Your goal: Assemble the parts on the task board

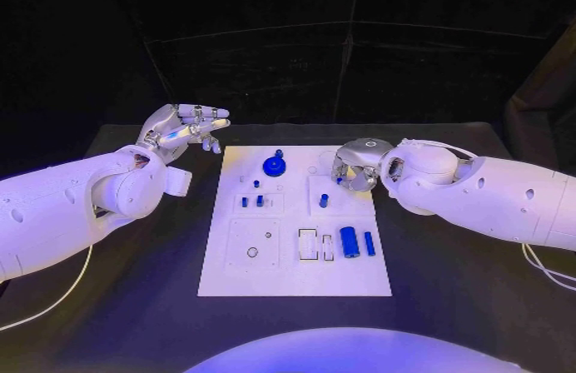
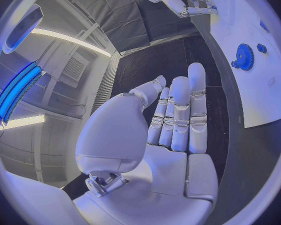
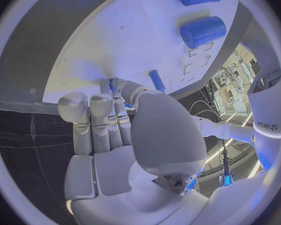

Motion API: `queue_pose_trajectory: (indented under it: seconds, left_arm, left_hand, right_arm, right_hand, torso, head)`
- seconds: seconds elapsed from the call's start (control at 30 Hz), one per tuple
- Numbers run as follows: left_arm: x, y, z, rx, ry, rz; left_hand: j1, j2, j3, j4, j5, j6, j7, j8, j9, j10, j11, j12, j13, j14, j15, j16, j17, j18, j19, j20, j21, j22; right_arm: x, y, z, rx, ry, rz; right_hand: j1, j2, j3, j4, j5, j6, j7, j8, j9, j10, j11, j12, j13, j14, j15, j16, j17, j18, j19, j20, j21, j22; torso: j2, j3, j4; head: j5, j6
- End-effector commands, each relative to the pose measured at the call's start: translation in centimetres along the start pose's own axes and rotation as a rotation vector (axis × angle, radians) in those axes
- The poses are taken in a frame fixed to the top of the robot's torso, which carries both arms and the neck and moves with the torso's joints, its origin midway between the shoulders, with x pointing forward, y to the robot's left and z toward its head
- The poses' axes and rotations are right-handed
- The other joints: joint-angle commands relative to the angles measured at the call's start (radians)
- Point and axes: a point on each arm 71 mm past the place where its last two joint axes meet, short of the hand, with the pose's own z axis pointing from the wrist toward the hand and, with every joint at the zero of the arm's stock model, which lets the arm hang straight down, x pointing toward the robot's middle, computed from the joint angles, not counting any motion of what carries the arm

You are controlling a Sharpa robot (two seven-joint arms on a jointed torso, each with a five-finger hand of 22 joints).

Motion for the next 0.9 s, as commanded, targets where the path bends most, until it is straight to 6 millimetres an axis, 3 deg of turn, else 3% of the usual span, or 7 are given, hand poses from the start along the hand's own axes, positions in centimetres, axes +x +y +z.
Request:
queue_pose_trajectory:
  seconds: [0.03,0.47,0.7,0.9]
  left_arm:
    - [-0.1,-0.2,0.1,0.018,0.001,-0.006]
    - [-0.2,-0.2,0.1,0.016,-0.003,-0.003]
    - [-0.3,-0.1,0.2,0.015,-0.005,-0.002]
    - [-0.1,-0.1,0.4,0.013,-0.003,-0.002]
  left_hand:
    - [0.000,0.003,0.000,-0.005,0.005,0.004,0.002,0.004,-0.001,0.002,0.002,0.004,-0.001,-0.008,0.001,-0.005,-0.002,0.013,-0.006,-0.001,-0.005,-0.001]
    - [0.001,0.004,0.001,-0.006,0.005,0.004,0.002,0.004,-0.001,0.001,0.002,0.004,-0.001,-0.008,0.001,-0.005,-0.002,0.013,-0.006,-0.001,-0.005,-0.002]
    - [0.001,0.004,0.001,-0.006,0.005,0.004,0.002,0.004,-0.001,0.001,0.002,0.004,-0.001,-0.008,0.001,-0.005,-0.002,0.013,-0.006,-0.001,-0.005,-0.002]
    - [0.000,0.004,0.000,-0.006,0.004,0.003,0.003,0.004,-0.001,0.000,0.003,0.004,-0.002,-0.009,0.001,-0.005,-0.003,0.013,-0.006,-0.001,-0.006,-0.003]
  right_arm:
    - [-0.8,0.3,-0.2,-0.018,-0.092,0.009]
    - [-1.6,0.9,-1.6,-0.040,-0.146,0.035]
    - [-2.5,3.3,-2.9,-0.119,-0.207,0.068]
    - [-3.3,7.0,-3.2,-0.230,-0.244,0.110]
  right_hand:
    - [-0.011,0.001,0.007,-0.001,-0.004,0.008,0.002,-0.001,0.000,0.002,0.000,-0.006,-0.001,0.021,-0.003,0.009,0.007,-0.008,0.006,0.000,0.008,0.006]
    - [-0.018,-0.003,0.011,-0.005,-0.005,0.009,0.002,-0.001,0.000,0.004,0.000,-0.008,-0.001,0.021,-0.002,0.020,0.014,-0.008,0.005,0.000,0.015,0.011]
    - [-0.024,-0.011,0.019,-0.015,0.009,0.005,0.004,-0.003,-0.001,0.002,0.002,-0.013,-0.001,0.018,-0.001,0.032,0.022,-0.008,0.003,0.000,0.023,0.019]
    - [-0.026,-0.013,0.021,-0.017,0.011,0.005,0.004,-0.003,-0.001,0.002,0.003,-0.014,-0.001,0.018,-0.001,0.036,0.026,-0.009,0.003,0.001,0.026,0.022]
  torso:
    - [0.000,-0.0003,0.0002]
    - [0.000,-0.0008,-0.0001]
    - [-0.002,-0.0014,0.0004]
    - [0.001,-0.0014,0.0038]
  head:
    - [-0.002,0.004]
    - [-0.003,0.013]
    - [0.021,0.013]
    - [0.053,0.011]
